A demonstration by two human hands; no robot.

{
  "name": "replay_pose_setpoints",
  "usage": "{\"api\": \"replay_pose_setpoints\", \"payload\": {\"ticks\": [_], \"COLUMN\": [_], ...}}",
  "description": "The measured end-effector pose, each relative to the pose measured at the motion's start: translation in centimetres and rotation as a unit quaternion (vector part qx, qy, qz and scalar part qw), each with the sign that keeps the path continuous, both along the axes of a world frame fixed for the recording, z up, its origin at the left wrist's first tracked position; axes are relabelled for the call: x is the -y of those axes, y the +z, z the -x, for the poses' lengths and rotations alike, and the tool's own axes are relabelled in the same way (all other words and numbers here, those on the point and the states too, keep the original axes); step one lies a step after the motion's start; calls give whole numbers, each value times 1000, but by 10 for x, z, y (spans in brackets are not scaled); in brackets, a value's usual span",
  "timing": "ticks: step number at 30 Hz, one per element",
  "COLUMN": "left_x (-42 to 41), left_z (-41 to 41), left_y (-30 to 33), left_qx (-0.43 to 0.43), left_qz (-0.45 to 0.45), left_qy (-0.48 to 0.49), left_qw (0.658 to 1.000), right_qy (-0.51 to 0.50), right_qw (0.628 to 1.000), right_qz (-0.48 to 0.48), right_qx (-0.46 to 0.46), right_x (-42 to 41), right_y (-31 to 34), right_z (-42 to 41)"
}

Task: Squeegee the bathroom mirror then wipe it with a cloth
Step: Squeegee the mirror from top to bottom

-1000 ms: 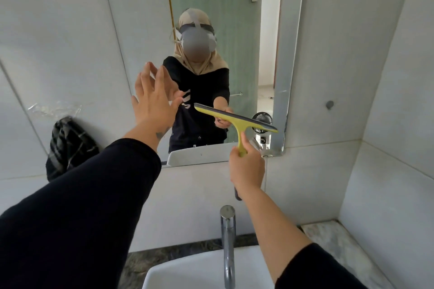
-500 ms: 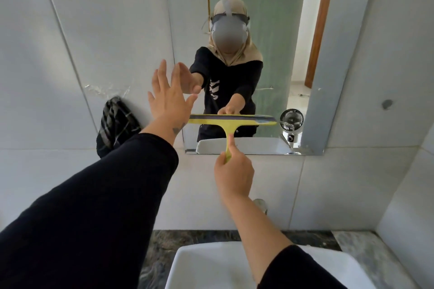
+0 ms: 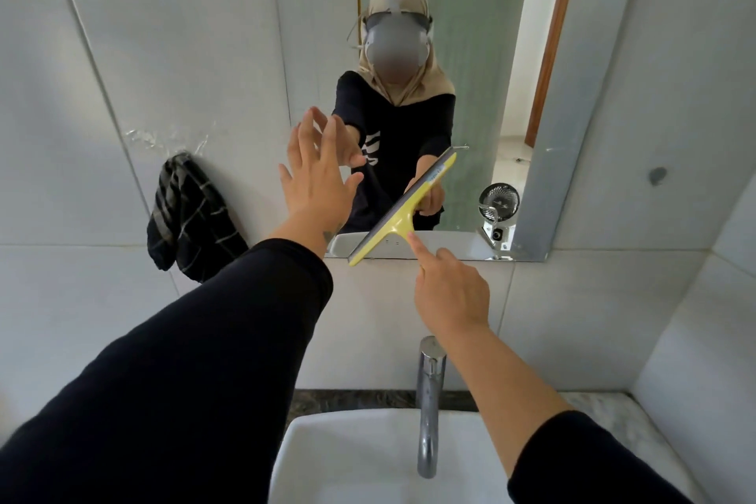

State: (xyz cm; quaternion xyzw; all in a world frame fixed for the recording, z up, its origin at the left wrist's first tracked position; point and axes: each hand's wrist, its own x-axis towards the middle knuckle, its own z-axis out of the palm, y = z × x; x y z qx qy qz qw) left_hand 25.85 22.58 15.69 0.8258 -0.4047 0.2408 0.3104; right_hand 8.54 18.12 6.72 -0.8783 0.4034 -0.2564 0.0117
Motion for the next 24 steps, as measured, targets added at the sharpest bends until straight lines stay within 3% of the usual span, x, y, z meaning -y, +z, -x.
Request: {"api": "replay_pose_setpoints", "payload": {"ticks": [11,24], "left_x": [40,70], "left_z": [41,54], "left_y": [-6,-20], "left_qx": [37,33], "left_qz": [15,11], "left_qy": [-31,-35], "left_qw": [999,999], "right_qy": [-42,-55], "right_qw": [998,975], "right_qz": [24,-97], "right_qx": [37,194], "right_x": [44,66], "right_y": [-5,-36], "right_z": [56,91]}}
